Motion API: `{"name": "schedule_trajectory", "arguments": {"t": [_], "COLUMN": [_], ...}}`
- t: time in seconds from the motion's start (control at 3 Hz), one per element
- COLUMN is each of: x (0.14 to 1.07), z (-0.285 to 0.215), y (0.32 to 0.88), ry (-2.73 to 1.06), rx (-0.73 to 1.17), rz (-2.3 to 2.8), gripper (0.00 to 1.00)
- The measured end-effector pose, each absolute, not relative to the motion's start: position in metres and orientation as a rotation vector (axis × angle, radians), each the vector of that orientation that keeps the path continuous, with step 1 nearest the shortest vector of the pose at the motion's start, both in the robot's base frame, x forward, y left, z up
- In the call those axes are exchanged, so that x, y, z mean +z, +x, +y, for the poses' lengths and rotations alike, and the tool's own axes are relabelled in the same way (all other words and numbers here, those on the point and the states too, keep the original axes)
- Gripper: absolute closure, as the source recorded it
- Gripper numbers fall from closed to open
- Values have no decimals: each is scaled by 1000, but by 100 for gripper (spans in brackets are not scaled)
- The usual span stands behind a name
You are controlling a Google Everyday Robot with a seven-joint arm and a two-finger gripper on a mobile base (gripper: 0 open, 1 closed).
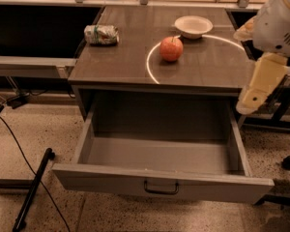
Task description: Place apple into top drawer
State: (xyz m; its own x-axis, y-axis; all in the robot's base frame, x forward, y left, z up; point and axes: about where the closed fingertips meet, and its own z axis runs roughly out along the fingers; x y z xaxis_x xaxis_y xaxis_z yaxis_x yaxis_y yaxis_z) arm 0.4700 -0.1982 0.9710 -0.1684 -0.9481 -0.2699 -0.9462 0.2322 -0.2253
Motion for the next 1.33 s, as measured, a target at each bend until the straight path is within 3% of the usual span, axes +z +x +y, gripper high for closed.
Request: {"name": "schedule_trajectory", "arguments": {"t": [0.67, 1.33], "x": [948, 906], "z": [-104, -61], "y": [587, 684], "ry": [-1773, -1685], "rx": [283, 382], "rz": [1970, 1995], "gripper": [0, 0]}}
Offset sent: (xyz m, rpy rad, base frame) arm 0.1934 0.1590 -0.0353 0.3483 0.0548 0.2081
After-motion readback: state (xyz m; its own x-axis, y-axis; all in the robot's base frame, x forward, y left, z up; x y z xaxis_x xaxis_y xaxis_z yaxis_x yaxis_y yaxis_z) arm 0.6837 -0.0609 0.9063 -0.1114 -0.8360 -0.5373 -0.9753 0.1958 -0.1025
